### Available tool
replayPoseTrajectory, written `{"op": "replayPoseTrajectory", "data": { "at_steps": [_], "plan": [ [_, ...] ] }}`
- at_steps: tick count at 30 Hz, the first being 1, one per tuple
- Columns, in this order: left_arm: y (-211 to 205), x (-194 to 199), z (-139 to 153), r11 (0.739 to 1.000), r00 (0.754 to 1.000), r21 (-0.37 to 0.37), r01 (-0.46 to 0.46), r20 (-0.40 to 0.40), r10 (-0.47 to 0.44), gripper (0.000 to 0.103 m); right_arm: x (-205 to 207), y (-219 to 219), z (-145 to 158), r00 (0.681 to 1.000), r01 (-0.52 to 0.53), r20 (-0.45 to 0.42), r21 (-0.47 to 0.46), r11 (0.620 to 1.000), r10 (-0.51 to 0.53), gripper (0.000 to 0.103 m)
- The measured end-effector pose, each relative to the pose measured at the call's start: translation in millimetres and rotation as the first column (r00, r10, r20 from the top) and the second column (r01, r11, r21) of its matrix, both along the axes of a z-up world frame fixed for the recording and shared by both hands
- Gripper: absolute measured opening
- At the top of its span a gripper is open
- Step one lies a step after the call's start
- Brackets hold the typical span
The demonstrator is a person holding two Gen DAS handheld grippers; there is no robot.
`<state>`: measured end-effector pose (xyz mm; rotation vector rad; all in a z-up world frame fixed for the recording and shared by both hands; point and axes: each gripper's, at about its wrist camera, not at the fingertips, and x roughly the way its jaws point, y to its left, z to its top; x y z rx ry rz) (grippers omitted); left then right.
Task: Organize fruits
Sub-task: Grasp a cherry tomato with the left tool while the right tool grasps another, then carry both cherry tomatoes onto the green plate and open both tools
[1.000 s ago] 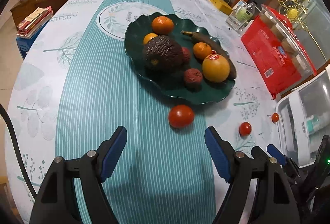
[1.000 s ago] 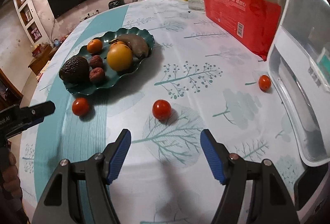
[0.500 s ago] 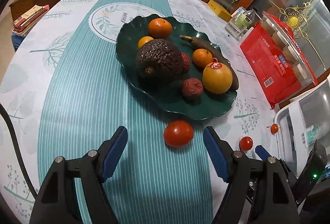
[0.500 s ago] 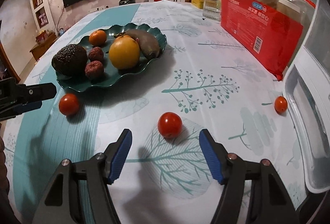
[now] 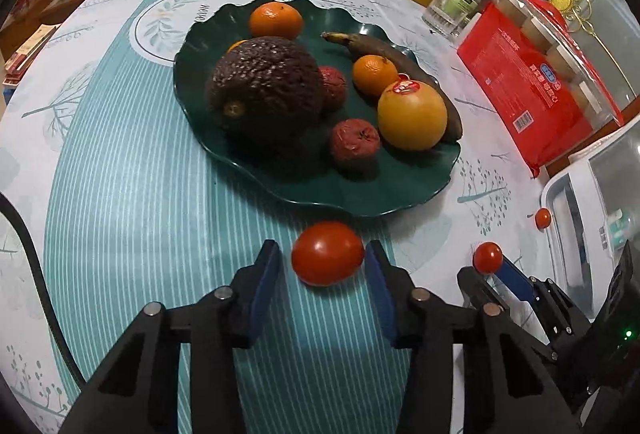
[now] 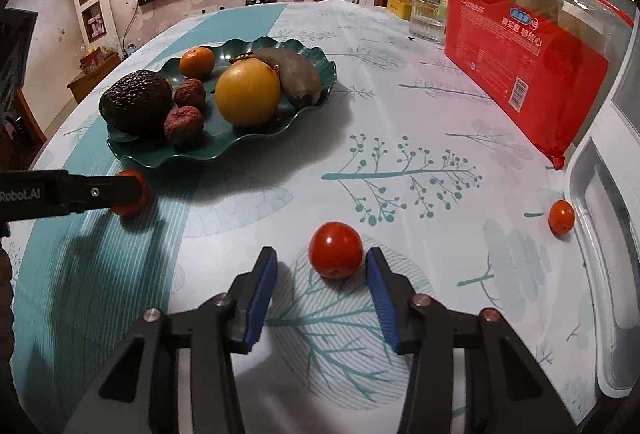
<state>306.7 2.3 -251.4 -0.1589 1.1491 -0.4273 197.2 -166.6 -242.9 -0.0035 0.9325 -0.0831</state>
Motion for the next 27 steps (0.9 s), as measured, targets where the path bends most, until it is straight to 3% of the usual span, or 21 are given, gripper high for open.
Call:
{"op": "replayPoseTrajectory", "data": {
  "at_steps": [10,20,27],
  "plan": [
    [0.2,-0.7,-0.4,1.0,1.0,-0.001,0.015,0.0,-0.015,0.035,1.7,2.5,0.9,1.0,-0.027,-0.012,0.027,0.999,0.027,0.026],
    [30.4,-13.3,15.9,0.999,0.998,0.01,-0.04,0.039,0.039,0.034,1.4,9.6,2.6,0.999,-0.04,-0.015,0.049,0.998,0.041,0.025],
    [70.5,-9.3,33.6,0.99,0.987,0.033,-0.139,0.092,0.136,0.034,2.8,24.7,8.3,0.995,-0.099,-0.007,0.072,0.993,0.1,0.025]
  ]
}}
